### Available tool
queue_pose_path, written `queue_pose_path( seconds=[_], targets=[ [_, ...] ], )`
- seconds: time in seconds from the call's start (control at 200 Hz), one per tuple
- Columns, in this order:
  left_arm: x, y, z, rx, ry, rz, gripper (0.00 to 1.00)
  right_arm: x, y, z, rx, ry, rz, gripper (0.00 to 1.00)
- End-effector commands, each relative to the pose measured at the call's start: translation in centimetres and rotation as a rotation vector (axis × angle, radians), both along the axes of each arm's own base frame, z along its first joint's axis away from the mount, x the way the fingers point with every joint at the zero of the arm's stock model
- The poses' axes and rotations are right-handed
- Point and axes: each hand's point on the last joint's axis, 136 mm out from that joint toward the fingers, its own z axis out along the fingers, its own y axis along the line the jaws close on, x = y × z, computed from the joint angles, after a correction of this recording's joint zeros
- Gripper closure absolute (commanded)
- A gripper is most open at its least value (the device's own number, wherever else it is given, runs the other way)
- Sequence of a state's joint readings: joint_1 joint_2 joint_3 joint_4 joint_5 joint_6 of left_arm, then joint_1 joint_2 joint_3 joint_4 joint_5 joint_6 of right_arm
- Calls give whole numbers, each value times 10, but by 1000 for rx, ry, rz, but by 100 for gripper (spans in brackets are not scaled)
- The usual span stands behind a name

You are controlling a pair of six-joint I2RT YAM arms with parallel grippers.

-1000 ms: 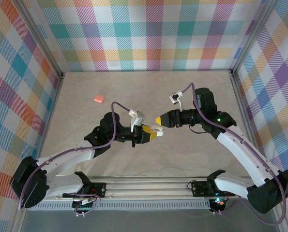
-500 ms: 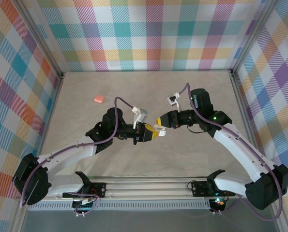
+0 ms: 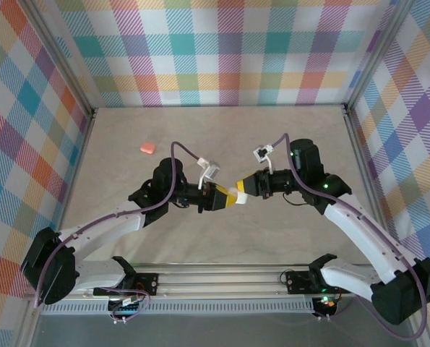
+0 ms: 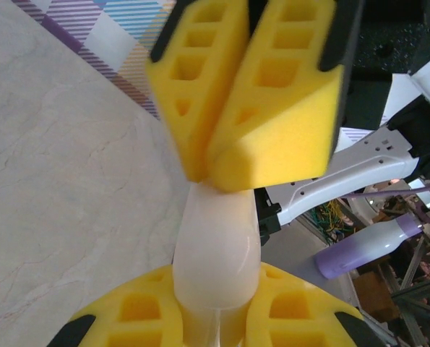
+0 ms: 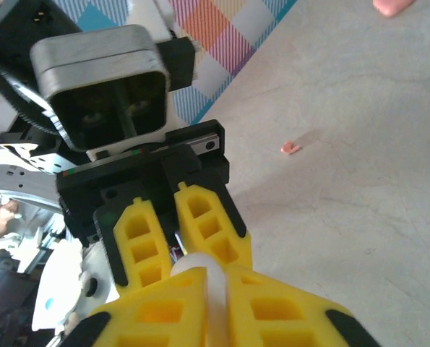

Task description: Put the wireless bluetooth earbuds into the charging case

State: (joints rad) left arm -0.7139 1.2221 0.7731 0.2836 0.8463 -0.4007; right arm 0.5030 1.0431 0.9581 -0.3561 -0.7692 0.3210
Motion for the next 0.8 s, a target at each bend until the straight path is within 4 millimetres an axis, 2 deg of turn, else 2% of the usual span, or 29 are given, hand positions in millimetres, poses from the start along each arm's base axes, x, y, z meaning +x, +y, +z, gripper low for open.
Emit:
queue_pose_path(
  seconds=[0.0,0.03,0.14,0.18,0.28,0.37,0.595,0.795],
  targets=[
    [20,7,35,-80,-101,80,100,-13,-7,2,-2,-53,0,77],
    [19,8,35,-79,-104,80,100,-13,-10,5,-3,-75,-17,73],
    [17,11,34,-61,-118,79,100,-10,-16,7,-12,-122,-66,49],
    [17,12,32,-40,-123,85,100,-6,-19,3,-33,-116,-101,45],
    [24,18,28,-5,-129,138,100,7,-25,-12,-100,-62,-181,43],
    [24,19,31,-41,-126,143,100,9,-20,-17,-85,-21,-166,41],
    [21,15,35,-75,-97,106,100,9,2,-5,84,40,-84,40],
    [18,11,40,-106,-89,71,100,10,13,-1,142,84,-24,52]
  ],
)
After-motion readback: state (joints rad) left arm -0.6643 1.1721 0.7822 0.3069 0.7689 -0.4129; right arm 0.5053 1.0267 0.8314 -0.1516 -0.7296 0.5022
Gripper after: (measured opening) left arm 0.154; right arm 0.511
